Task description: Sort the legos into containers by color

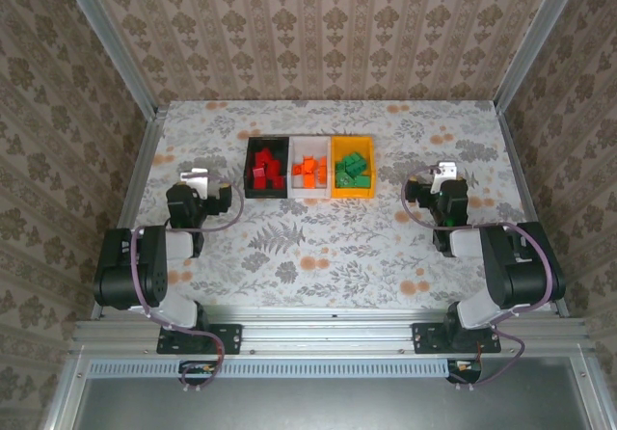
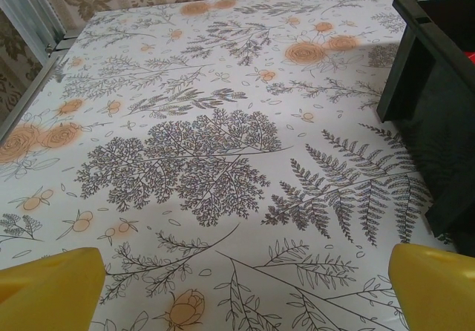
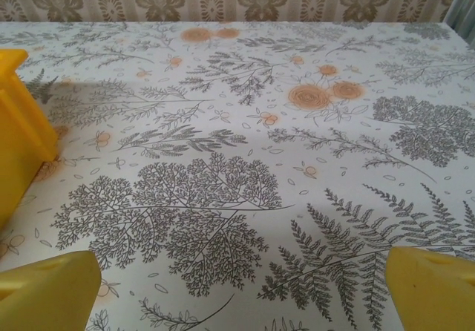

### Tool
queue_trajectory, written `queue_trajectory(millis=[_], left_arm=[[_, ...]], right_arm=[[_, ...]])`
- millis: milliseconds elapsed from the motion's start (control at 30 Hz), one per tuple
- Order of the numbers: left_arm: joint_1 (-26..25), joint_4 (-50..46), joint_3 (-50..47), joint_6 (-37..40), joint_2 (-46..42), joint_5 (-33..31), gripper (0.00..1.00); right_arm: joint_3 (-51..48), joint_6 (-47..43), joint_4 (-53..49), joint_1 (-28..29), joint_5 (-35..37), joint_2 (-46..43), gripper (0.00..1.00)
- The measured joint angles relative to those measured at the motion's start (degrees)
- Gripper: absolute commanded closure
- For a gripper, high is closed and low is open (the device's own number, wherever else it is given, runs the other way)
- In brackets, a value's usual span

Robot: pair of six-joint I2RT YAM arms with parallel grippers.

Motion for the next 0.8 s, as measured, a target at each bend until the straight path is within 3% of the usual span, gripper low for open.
queue_trajectory(millis=[800], left_arm=[[-0.7, -0.1, 0.0, -0.2, 0.0, -1.9, 0.00]], right_arm=[[0.0, 0.2, 0.0, 0.3, -0.2, 0.0, 0.00]])
